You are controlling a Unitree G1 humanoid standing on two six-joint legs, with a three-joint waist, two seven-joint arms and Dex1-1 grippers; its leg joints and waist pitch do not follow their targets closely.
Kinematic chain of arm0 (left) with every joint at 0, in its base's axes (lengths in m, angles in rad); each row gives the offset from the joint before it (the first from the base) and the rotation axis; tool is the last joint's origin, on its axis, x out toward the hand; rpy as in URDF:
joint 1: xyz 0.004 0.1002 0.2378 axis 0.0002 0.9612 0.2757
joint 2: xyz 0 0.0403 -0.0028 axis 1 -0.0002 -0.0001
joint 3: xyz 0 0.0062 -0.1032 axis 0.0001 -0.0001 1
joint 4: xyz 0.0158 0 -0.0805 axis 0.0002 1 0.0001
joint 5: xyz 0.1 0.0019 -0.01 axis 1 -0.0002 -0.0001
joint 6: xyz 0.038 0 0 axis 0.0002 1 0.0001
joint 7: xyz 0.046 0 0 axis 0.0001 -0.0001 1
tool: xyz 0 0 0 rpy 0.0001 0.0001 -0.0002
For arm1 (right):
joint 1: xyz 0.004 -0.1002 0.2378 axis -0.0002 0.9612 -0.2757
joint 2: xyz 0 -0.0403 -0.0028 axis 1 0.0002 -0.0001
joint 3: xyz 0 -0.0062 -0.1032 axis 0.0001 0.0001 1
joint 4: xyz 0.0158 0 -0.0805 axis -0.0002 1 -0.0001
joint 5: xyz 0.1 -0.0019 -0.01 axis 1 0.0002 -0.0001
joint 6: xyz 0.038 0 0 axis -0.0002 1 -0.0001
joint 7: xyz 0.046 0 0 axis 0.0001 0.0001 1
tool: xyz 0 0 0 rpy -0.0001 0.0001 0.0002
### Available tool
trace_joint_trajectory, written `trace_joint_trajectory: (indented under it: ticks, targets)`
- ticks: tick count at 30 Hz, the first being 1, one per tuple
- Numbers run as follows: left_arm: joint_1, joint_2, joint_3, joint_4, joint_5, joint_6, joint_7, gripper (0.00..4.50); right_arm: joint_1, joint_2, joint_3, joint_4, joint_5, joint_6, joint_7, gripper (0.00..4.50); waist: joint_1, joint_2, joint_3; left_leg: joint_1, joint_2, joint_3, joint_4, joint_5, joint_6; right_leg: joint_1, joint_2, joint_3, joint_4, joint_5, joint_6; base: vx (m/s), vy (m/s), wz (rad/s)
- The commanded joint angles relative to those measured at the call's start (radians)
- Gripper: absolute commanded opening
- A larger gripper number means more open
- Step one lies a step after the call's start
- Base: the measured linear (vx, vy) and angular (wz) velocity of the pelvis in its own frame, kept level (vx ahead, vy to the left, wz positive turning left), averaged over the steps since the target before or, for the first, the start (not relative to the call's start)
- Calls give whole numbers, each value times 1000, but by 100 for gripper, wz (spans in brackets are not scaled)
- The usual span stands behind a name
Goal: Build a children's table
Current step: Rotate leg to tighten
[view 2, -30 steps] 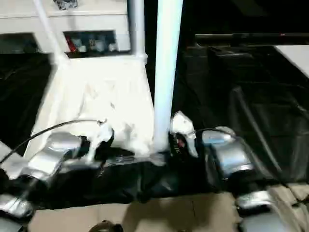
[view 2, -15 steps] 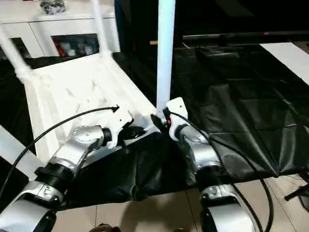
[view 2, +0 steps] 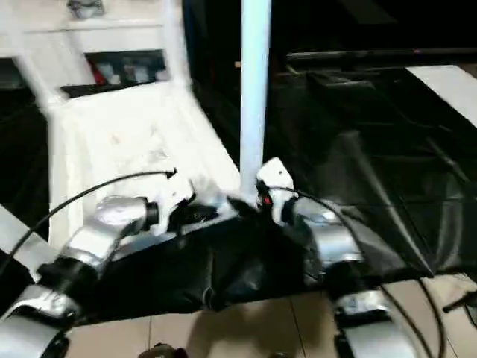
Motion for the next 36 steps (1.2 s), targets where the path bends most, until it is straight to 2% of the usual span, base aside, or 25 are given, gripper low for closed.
trace_joint_trajectory:
  ticks: [1, 3, 4, 8, 10, 11, 15, 16, 24, 25, 28, 29, 30, 32, 34, 36]
  targets:
    - [-5, 11, -14, -58, -36, -41, -74, 0, 30, -43, 66, -70, 37, -4, 190, 385, 3, -10, -69, 27, 57, -14, -73, -226, 65, 36, -57, 43, -79, -116, -252, 0, 0, 0]
    - [-2, 20, -13, -62, -41, -42, -93, 0, 38, -62, 75, -85, 43, -3, 234, 385, 5, -9, -70, 26, 60, -14, -72, -219, 70, 35, -56, 43, -74, -92, -255, 0, 0, 0]
    - [3, 36, -14, -72, -49, -41, -122, 0, 45, -86, 89, -101, 51, 4, 290, 385, 10, -11, -71, 24, 59, -13, -70, -205, 79, 37, -57, 42, -72, -68, -263, 0, 0, 0]
    - [16, 75, -12, -90, -62, -41, -186, 0, 56, -135, 121, -134, 74, 40, 409, 385, 20, -13, -72, 24, 59, -12, -68, -186, 96, 35, -58, 42, -70, -62, -269, 0, 0, 0]
    - [18, 86, -12, -89, -64, -46, -200, 0, 55, -142, 128, -138, 74, 43, 426, 385, 22, -12, -70, 25, 59, -12, -69, -197, 87, 33, -60, 42, -72, -89, -269, 0, 0, 0]
    - [18, 87, -12, -89, -64, -47, -201, 0, 55, -143, 128, -139, 74, 44, 427, 359, 22, -12, -69, 25, 59, -12, -70, -202, 83, 32, -60, 42, -74, -100, -268, 0, 0, 0]
    - [23, 100, -13, -96, -69, -43, -217, 0, 56, -146, 131, -151, 82, 62, 451, 347, 22, -13, -69, 27, 60, -13, -73, -222, 65, 32, -60, 43, -76, -136, -259, 0, 0, 0]
    - [27, 106, -14, -105, -73, -37, -229, 0, 58, -149, 136, -162, 90, 74, 470, 324, 22, -13, -69, 26, 60, -13, -74, -220, 62, 32, -60, 43, -75, -132, -257, 0, 0, 0]
    - [34, 103, -13, -112, -78, -29, -234, 0, 76, -152, 148, -190, 94, 94, 490, 269, 23, -12, -71, 26, 59, -13, -72, -197, 67, 33, -60, 42, -72, -94, -263, 0, 0, 0]
    - [35, 100, -12, -112, -79, -29, -231, 0, 79, -151, 148, -192, 94, 95, 490, 249, 23, -12, -70, 26, 59, -12, -72, -202, 68, 33, -60, 43, -73, -96, -263, 0, 0, 0]
    - [36, 94, -11, -112, -81, -27, -227, 0, 85, -148, 147, -197, 96, 101, 488, 236, 24, -12, -69, 27, 60, -13, -74, -212, 65, 32, -60, 43, -74, -112, -259, 0, 0, 0]
    - [37, 90, -9, -111, -81, -27, -222, 0, 91, -144, 146, -200, 99, 104, 484, 236, 24, -10, -69, 27, 60, -13, -74, -215, 63, 32, -60, 43, -74, -117, -259, 0, 0, 0]
    - [34, 81, -4, -108, -78, -22, -199, 0, 96, -135, 140, -203, 104, 106, 472, 216, 25, -11, -69, 28, 60, -13, -74, -219, 60, 31, -60, 43, -75, -120, -259, 0, 0, 0]
    - [30, 70, 2, -102, -75, -21, -174, 0, 100, -120, 129, -200, 109, 103, 450, 209, 25, -12, -69, 26, 60, -13, -74, -221, 57, 32, -62, 44, -75, -123, -257, 0, 0, 0]
    - [8, 32, 19, -71, -50, -3, -70, 0, 89, -68, 97, -162, 102, 88, 351, 202, 22, -12, -68, 28, 61, -13, -76, -230, 50, 29, -61, 45, -76, -131, -257, 0, 0, 0]
    - [-9, 2, 29, -49, -34, 6, 1, 0, 72, -26, 72, -119, 91, 83, 262, 200, 15, -14, -62, 29, 57, -14, -79, -273, 27, 27, -63, 45, -85, -201, -250, 0, 0, 0]
